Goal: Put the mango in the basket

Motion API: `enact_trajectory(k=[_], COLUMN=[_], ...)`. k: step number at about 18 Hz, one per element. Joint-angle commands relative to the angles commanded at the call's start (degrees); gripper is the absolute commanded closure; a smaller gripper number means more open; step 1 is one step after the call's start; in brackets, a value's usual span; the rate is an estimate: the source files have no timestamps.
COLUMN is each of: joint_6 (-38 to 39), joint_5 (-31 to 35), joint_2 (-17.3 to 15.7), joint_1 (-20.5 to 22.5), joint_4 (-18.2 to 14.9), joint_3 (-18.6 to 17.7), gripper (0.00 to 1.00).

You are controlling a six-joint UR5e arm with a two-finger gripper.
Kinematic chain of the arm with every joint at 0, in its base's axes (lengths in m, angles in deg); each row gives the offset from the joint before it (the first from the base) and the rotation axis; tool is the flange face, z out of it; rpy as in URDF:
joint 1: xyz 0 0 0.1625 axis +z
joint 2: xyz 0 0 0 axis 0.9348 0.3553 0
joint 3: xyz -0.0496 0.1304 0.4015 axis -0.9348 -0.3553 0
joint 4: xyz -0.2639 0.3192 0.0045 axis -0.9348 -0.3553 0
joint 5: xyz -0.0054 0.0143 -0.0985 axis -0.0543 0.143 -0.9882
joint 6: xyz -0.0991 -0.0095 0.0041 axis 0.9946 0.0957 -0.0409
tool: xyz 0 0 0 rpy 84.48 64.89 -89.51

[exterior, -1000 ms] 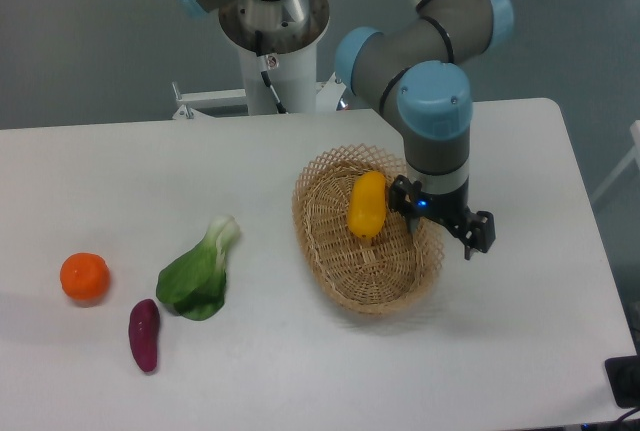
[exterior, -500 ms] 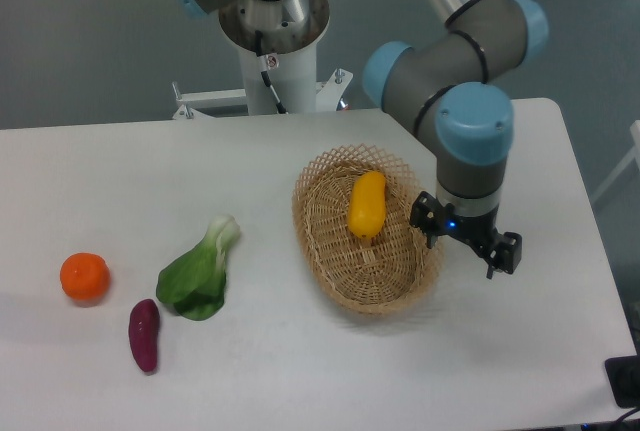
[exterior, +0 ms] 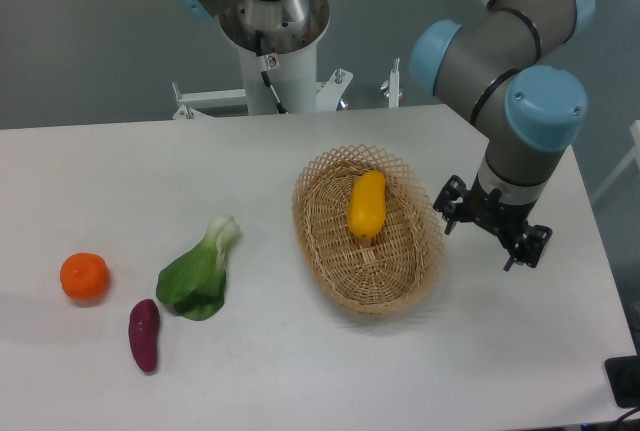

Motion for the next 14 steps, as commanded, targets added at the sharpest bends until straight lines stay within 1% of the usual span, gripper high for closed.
enact_trajectory(k=[2, 5, 14], joint_6=[-1.6, -1.8, -1.8], joint_5=[0.1, 0.1, 0.1], joint_2=[0.0, 0.2, 0.1], joint_1=[0.5, 0.7, 0.7], joint_4=[0.2, 1.5, 1.5], joint_3=[-0.3, -0.5, -0.8], gripper=[0.0, 0.0, 0.0])
